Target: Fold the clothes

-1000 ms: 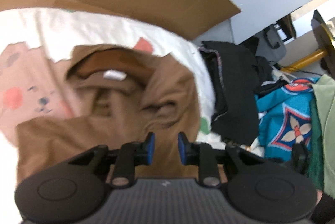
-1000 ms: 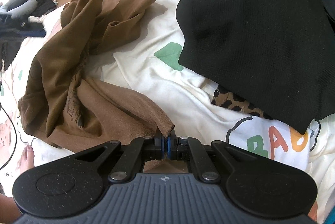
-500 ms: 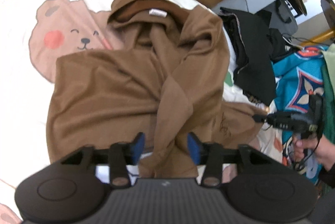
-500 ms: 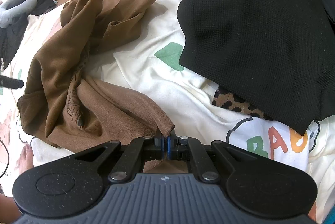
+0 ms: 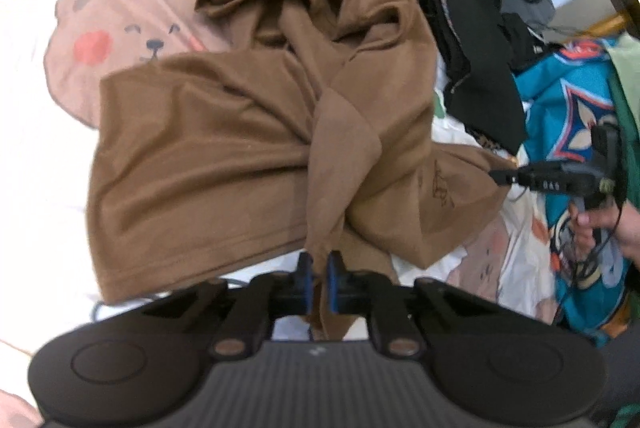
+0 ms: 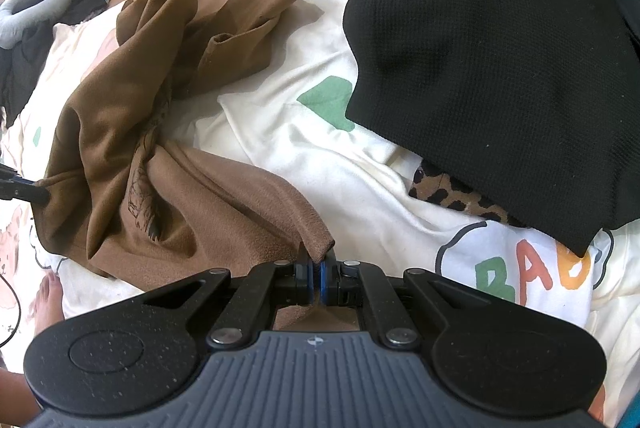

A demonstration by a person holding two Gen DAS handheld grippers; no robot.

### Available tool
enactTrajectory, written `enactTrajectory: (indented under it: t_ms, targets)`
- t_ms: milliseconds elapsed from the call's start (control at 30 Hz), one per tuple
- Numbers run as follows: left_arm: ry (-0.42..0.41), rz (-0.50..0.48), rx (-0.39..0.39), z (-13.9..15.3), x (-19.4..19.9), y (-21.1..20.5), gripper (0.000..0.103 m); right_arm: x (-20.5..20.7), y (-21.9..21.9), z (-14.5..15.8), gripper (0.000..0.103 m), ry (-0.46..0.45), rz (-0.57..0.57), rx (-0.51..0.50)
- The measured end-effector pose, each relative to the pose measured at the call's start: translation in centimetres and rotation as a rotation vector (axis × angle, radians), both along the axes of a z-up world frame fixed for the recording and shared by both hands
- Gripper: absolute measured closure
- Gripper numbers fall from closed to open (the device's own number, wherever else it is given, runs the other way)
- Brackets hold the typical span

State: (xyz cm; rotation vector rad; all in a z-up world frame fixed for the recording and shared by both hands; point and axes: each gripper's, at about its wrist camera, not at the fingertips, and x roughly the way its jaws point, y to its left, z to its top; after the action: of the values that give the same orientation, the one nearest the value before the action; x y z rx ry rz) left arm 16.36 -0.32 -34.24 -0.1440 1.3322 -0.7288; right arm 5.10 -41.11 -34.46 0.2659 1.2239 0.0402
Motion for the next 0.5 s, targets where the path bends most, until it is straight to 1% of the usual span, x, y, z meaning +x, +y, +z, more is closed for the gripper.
enactTrajectory:
  t_ms: [67,267,500]
  targets:
    - [-0.019,-0.006,0.007,0.7,0.0,0.6,0.096,0.0,0.0,0.0,0.102,-0.001,-0.001,0.002]
    - [-0.08,0.05,0.044,4.1,0.5,4.2,0.097,-0.2,0.1,-0.2,0.102,0.001,0.003,0.007]
    - [-0.134,0.1,0.108,7.3,1.2,7.9,0.097,-0.2,0.8,-0.3,0.102,0.012,0.025,0.022]
